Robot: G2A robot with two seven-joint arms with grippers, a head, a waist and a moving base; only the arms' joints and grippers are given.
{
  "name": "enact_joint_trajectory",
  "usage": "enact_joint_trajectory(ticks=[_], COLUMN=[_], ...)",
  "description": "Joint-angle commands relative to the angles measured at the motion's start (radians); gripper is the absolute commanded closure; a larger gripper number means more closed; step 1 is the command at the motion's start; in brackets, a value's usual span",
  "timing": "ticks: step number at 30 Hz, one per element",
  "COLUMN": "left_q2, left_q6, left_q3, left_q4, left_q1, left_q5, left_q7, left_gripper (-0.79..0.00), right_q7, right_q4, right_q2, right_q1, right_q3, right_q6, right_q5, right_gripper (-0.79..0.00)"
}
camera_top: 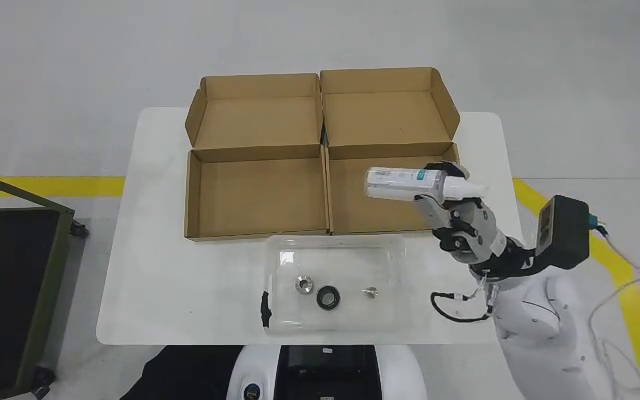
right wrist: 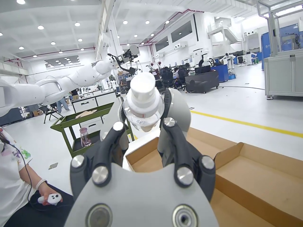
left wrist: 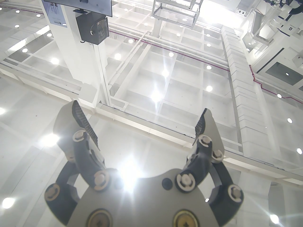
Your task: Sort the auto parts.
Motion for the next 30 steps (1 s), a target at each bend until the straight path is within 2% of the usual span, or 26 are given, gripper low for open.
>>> enact_joint_trajectory(ticks=[1,7,9,17,30], left_q2=[0.0,0.0,0.0,0.0,0.0], left_q6=[0.0,0.0,0.0,0.0,0.0], left_q3=[0.0,0.0,0.0,0.0,0.0], left_q4=[0.0,0.0,0.0,0.0,0.0], left_q1=[0.0,0.0,0.0,0.0,0.0], left_q5=[0.0,0.0,0.0,0.0,0.0], left_q7=[0.0,0.0,0.0,0.0,0.0], left_gripper=[-0.785,-0.785,-0.785,-0.785,-0.785], right_q7=[-0.003,0.011,0.025,0.035,0.152], right_q4=[0.001,0.016,0.021,0.118,0.22], right_q2=[0.0,-0.001,0.0,-0.007,-0.009], right_q1=[-0.002,0.005,0.009,0.029,0.122], right_q3=[0.004,0.009,0.018,-0.029,-0.086], right_q6=[-0.002,-0.002,0.026,0.072,0.147], right_q5=[-0.004,-0.031,-0.085,-0.159,-0.359], right_gripper=[0.0,0.0,0.0,0.0,0.0])
